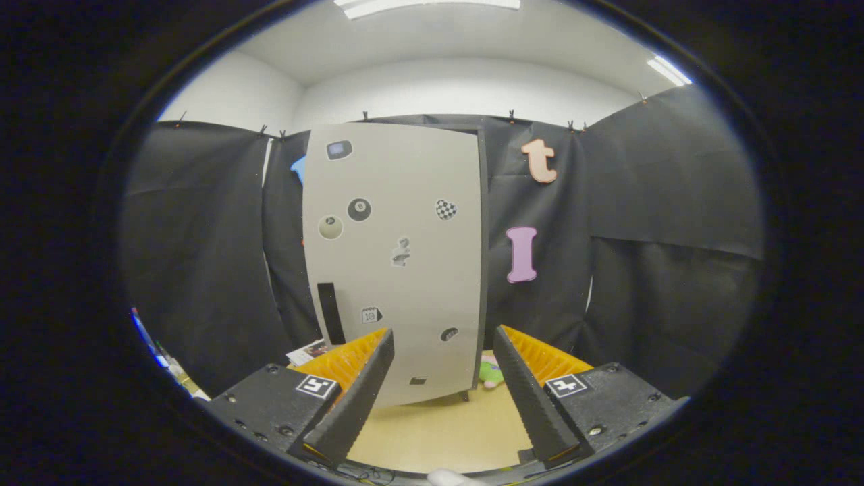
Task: Open the shoe cabinet door, grab the shoes and put them into the shoe cabinet, then close the shoe cabinet door.
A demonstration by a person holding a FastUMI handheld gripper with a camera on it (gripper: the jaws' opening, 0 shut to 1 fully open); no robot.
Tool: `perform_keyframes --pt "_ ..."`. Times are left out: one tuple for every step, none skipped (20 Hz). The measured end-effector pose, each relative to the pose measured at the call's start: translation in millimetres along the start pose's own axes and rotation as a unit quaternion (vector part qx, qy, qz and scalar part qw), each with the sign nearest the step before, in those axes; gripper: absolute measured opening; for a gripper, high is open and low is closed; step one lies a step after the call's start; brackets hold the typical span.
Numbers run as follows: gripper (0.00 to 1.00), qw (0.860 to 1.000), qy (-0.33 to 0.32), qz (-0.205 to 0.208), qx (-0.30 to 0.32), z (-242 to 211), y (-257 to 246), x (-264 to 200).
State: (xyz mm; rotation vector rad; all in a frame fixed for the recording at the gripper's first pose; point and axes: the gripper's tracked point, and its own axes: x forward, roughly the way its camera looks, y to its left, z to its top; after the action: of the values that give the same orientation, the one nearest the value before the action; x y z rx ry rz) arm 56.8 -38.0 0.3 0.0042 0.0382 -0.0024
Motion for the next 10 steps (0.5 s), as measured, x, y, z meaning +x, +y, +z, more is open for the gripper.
perform_keyframes --pt "0.97 1.0 -0.001 -0.005 -0.002 1 -1 -5" --pt "0.97 1.0 -0.001 -0.009 -0.003 1 -1 -9" --pt "0.97 1.0 -0.002 -0.01 -0.003 2 0 -13" --pt "0.98 1.0 -0.004 -0.01 -0.001 3 3 -16" --pt "0.98 1.0 -0.007 -0.009 0.001 4 5 -18" --pt "0.97 1.0 -0.007 -0.007 0.001 5 8 -20" --pt "0.97 1.0 -0.007 -0.006 0.0 4 10 -20" --pt "0.98 1.0 -0.005 -0.006 0.002 2 12 -20" --pt "0.97 1.0 -0.003 -0.003 0.005 0 15 -19" --pt "0.98 1.0 -0.001 -0.001 0.008 -1 17 -19"
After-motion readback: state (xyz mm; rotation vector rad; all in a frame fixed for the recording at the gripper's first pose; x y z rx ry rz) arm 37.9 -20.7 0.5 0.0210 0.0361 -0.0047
